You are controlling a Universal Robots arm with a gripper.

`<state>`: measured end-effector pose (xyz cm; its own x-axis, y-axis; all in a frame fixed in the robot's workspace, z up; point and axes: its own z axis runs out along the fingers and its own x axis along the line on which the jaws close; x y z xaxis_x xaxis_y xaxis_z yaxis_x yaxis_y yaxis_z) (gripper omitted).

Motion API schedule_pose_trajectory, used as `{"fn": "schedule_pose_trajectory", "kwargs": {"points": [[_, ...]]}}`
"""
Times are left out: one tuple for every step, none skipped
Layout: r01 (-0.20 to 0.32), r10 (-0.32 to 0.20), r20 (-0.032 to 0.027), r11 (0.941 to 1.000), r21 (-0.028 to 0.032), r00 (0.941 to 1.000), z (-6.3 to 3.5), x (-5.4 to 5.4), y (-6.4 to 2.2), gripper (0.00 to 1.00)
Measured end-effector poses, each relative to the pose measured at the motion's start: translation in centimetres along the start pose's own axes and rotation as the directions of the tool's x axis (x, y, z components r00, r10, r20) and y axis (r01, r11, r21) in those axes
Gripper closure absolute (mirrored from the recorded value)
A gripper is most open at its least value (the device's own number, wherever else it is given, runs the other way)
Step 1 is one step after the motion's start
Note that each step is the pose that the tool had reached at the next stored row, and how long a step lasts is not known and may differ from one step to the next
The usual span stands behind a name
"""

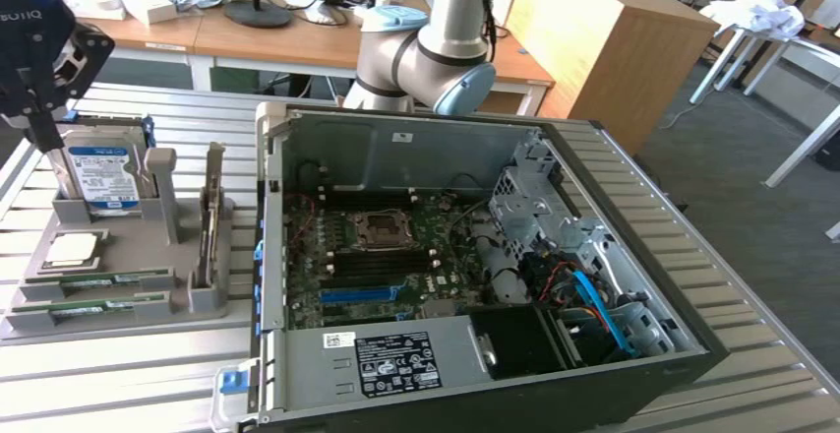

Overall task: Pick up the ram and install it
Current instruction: 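Pick up the ram and move it above insertion slot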

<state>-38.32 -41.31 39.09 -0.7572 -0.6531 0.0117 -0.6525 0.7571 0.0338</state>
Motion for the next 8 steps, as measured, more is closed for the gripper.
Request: {"fn": "schedule_pose_trajectory", "kwargs": {"points": [[0.017,-0.017,-0.0009,0.9998,0.0002,0.9998,0.0,0.0,0.0,0.9],[0.035,-0.035,-0.0019,0.9994,0.0004,0.9994,0.0,0.0,0.0,0.9],[0.054,-0.054,-0.003,0.9986,0.0006,0.9986,0.0,0.0,0.0,0.9],[0.071,-0.071,-0.0039,0.9975,0.0007,0.9975,0.0,0.0,0.0,0.9],[0.088,-0.088,-0.0048,0.9961,0.0008,0.9961,0.01,0.0,0.0,0.9],[0.106,-0.106,-0.0057,0.9943,0.001,0.9943,0.01,0.0,0.0,0.9],[0.124,-0.124,-0.0066,0.9923,0.0011,0.9923,0.01,0.0,0.0,0.9],[0.142,-0.142,-0.0075,0.9899,0.0011,0.9899,0.01,0.0,0.0,0.9]]}}
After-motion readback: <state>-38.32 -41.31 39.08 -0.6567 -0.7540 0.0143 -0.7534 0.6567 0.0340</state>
